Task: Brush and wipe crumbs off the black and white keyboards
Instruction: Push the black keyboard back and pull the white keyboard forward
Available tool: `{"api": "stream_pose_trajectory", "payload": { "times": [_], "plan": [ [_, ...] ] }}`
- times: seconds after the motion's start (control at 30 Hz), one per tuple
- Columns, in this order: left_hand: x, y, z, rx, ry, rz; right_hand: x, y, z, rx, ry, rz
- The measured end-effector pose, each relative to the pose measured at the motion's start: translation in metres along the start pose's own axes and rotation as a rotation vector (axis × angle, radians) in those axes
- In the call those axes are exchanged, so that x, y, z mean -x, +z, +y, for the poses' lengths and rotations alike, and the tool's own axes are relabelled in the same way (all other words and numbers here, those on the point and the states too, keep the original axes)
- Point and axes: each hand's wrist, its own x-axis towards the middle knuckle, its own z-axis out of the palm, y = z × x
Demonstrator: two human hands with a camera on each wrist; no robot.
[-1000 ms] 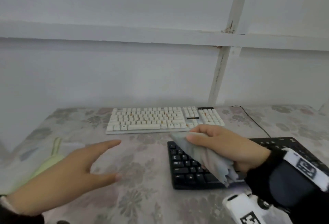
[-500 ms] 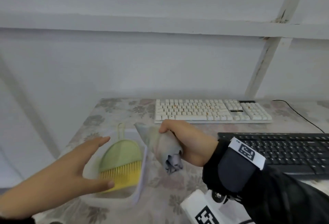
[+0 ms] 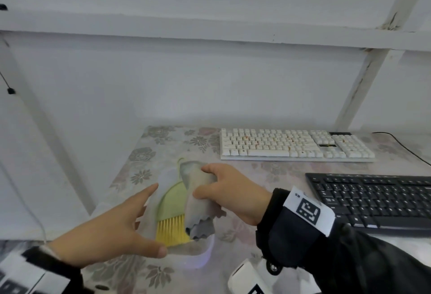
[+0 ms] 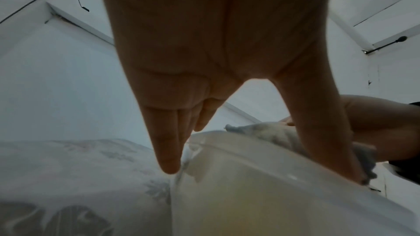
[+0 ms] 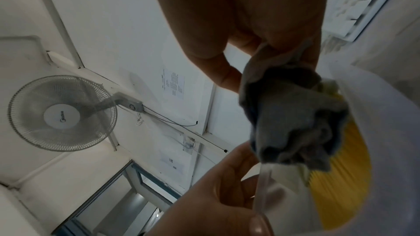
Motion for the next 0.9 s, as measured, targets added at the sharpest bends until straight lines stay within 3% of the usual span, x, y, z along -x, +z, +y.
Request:
{"api": "stream_pose_trajectory", "payload": {
  "times": [0.33,0.63,0.9],
  "plan": [
    [-0.003,-0.002,0.000,0.121,0.019,-0.067,0.000,0.034,0.000,0.336,-0.047,-0.087],
    [-0.005,-0.001,-0.003,0.090,0.024,-0.026,-0.007,0.054,0.013,0.639,-0.127,-0.130],
    [-0.006,-0.001,-0.002,0.102,0.085,-0.044,-0.011,0.044,0.002,0.646,-0.123,-0.191]
  ]
}}
